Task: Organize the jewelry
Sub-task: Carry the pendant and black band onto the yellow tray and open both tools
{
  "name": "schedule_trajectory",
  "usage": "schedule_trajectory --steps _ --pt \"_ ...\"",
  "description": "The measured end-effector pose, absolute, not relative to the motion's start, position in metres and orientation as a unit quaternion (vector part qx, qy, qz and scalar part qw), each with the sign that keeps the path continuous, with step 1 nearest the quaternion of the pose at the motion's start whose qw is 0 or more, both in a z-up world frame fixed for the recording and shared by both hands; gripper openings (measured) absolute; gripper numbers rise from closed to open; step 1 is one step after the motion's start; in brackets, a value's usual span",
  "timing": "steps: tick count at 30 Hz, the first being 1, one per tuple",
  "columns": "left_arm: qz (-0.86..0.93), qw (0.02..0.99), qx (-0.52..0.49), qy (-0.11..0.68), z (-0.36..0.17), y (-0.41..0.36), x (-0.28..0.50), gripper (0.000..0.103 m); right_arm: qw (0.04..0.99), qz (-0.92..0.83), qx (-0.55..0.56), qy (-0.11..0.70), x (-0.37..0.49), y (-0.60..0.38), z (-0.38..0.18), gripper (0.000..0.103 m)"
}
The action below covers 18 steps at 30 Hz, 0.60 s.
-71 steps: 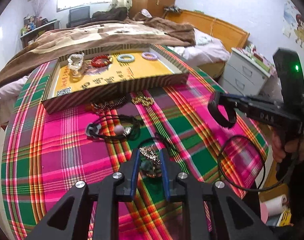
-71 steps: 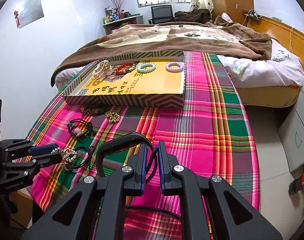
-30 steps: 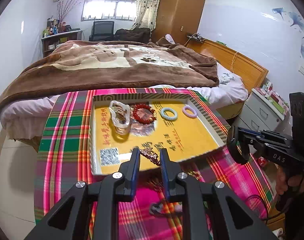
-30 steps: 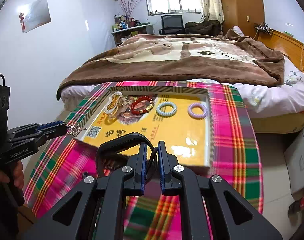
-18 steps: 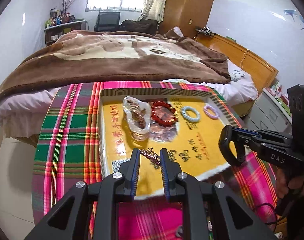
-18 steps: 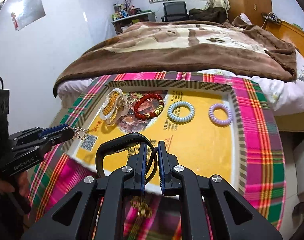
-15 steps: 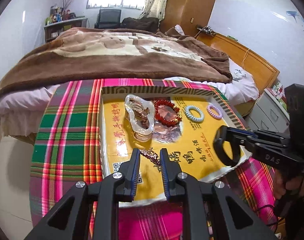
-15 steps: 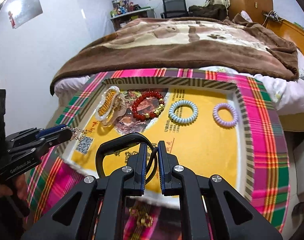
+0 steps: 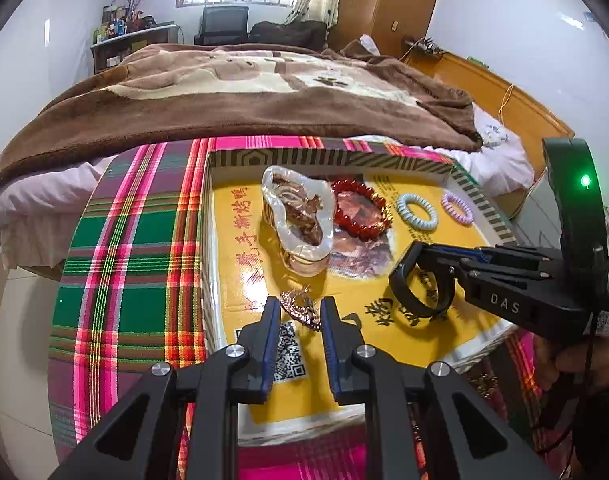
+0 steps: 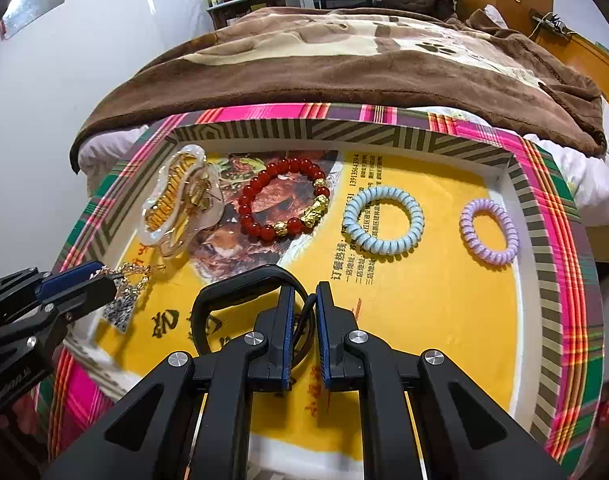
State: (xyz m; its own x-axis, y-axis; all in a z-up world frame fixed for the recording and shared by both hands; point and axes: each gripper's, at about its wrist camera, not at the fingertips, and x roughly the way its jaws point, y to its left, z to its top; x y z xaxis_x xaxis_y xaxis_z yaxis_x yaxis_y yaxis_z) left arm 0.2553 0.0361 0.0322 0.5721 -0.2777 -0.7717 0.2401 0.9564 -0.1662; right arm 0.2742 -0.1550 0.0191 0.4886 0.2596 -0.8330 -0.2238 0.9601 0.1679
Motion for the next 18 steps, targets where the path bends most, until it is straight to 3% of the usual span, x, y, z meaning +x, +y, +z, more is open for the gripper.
schedule_trajectory --steps 16,18 --pt "-0.134 0.88 -0.034 0.455 0.022 0.039 0.262 0.021 0.862 0.134 0.008 0.49 0.291 -0.142 0.016 0.013" --pt "-0.134 0.879 -0.031 0.456 0.022 0.038 0.263 0.028 0.862 0.134 0.008 0.49 0.291 -0.142 0.016 0.013"
